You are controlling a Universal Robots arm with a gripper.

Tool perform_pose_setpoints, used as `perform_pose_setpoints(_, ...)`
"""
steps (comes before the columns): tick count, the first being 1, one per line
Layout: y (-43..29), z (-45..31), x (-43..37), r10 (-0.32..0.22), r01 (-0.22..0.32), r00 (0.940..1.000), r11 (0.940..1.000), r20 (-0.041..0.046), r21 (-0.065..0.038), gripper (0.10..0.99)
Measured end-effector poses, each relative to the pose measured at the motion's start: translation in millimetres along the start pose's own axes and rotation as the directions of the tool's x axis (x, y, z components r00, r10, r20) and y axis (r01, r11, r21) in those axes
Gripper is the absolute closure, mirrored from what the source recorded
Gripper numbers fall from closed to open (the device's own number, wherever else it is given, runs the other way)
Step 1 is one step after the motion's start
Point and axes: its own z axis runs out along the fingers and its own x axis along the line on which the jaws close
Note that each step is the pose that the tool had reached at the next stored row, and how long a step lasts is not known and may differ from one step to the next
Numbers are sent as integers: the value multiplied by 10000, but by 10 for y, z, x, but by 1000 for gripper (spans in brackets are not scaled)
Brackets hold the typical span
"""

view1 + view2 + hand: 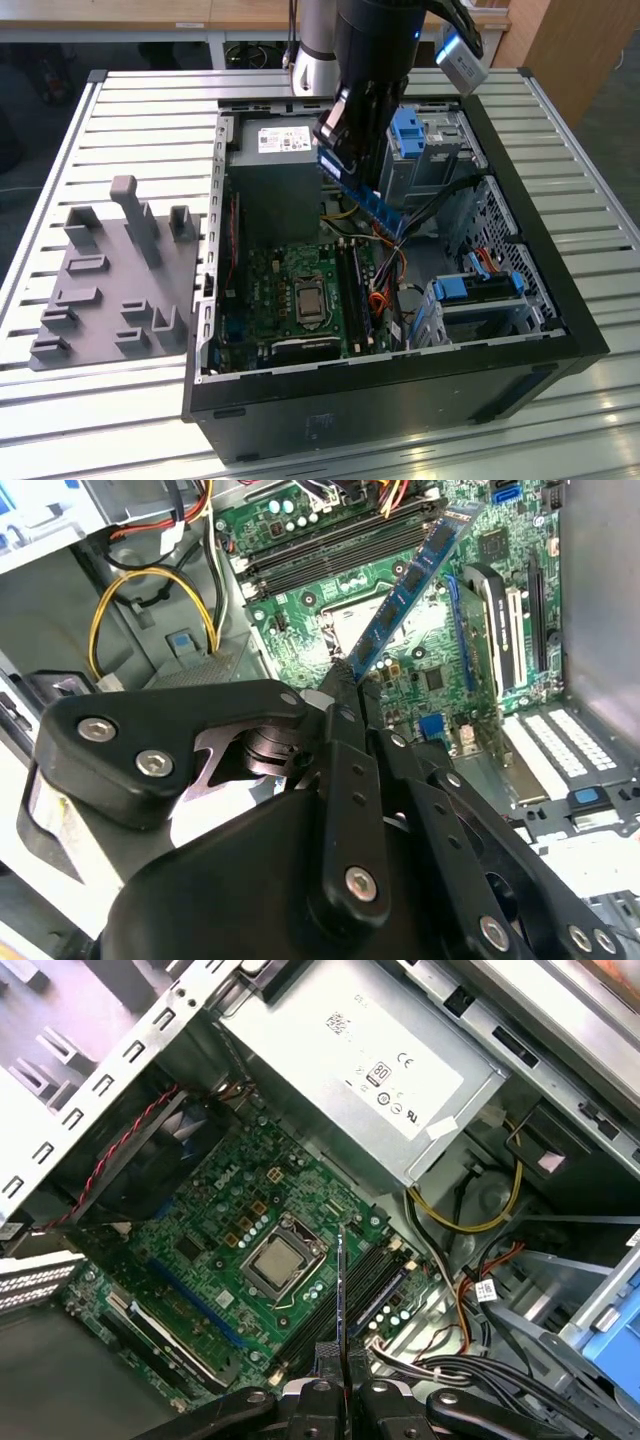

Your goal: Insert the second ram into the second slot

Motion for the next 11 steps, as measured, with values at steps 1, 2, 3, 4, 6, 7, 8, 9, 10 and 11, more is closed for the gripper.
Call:
perform_pose_setpoints(1, 0, 0, 0, 65, -65, 10000, 10000, 1, 0, 949)
perform_pose_setpoints(2, 0, 0, 0, 131, -131, 9999, 9999, 3, 0, 949)
perform_pose_setpoints(3, 0, 0, 0, 197, -197, 9998, 9998, 5, 0, 949)
perform_pose_setpoints(4, 0, 0, 0, 261, -261, 9997, 9997, 7, 0, 949)
perform_pose_setpoints(6, 0, 1, 0, 389, -389, 9992, 9992, 10, 0, 949)
perform_pose_setpoints(7, 0, 1, 0, 456, -456, 9990, 9990, 12, 0, 949)
perform_pose_setpoints(8, 0, 1, 0, 520, -520, 9986, 9986, 13, 0, 949)
perform_pose_setpoints(9, 0, 1, 0, 584, -584, 9983, 9983, 15, 0, 949)
perform_pose_setpoints(10, 0, 1, 0, 647, -647, 9979, 9979, 17, 0, 949)
perform_pose_setpoints(11, 0, 1, 0, 713, -713, 9975, 9975, 18, -1, 949)
